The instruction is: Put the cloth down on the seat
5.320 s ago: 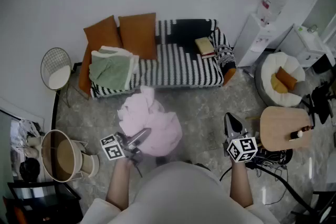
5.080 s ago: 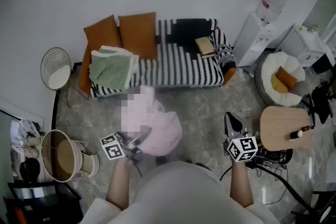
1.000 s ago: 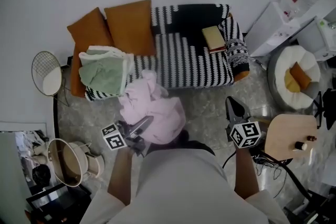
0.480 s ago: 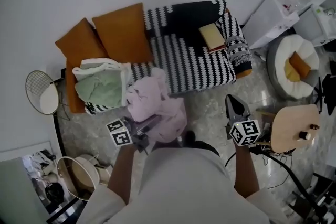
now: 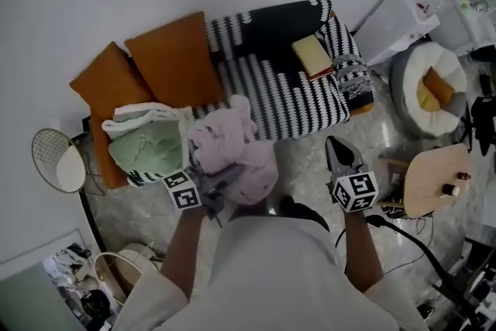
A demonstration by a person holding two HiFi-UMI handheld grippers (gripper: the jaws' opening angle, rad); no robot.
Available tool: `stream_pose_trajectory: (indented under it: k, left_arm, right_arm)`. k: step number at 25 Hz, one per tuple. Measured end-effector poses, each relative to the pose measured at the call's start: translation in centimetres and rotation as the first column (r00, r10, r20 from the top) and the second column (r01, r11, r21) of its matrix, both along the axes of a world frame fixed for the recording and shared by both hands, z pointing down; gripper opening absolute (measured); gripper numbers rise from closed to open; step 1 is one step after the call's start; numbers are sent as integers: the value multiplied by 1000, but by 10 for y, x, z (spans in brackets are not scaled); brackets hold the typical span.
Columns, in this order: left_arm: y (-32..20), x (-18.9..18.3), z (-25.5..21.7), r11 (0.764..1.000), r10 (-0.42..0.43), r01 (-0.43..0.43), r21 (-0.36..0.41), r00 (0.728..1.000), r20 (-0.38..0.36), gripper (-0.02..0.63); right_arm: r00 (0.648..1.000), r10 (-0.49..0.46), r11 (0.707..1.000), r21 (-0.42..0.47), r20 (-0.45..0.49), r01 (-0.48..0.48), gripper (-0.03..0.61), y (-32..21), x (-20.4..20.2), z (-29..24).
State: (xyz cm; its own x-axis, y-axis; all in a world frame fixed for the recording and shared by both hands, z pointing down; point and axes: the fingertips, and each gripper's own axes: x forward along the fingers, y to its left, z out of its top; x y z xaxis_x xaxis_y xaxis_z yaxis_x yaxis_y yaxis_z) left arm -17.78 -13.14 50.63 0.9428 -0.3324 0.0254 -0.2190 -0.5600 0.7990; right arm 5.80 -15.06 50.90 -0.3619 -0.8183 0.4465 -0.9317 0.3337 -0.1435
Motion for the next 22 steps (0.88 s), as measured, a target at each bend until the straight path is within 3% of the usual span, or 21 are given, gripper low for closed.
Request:
stream_pose_trajectory:
  k: [10, 22]
  left_arm:
    - [-50, -14, 42, 994, 97, -95, -47, 994, 52, 164]
    - [-109, 35, 74, 994, 91, -85, -74, 992, 85, 164]
  right_arm:
    - [999, 33, 999, -30, -33, -34, 3, -40, -25, 6]
    - [1000, 27, 995, -93, -4, -27, 3, -75, 9, 47]
